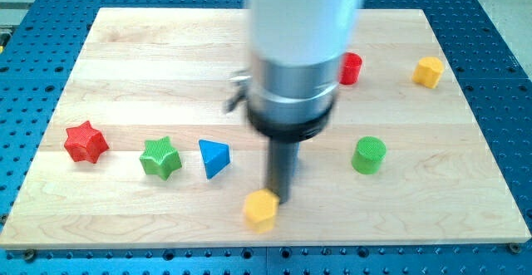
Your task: Move the heart vertically to the green circle
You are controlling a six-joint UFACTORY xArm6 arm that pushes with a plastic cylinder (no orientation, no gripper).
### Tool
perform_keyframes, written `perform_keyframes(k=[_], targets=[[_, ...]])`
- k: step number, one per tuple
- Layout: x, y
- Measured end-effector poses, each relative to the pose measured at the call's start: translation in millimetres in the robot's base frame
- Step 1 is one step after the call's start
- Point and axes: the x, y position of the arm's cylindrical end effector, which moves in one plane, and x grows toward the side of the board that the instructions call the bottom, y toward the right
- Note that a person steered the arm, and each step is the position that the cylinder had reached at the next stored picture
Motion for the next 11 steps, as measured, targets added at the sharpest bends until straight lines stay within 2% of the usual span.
perform_keyframes(k=[2,5,6,7,8,9,11], targets=[[32,69],[37,57],[36,118],[5,183],[-56,235],[-119,265],[-205,310]])
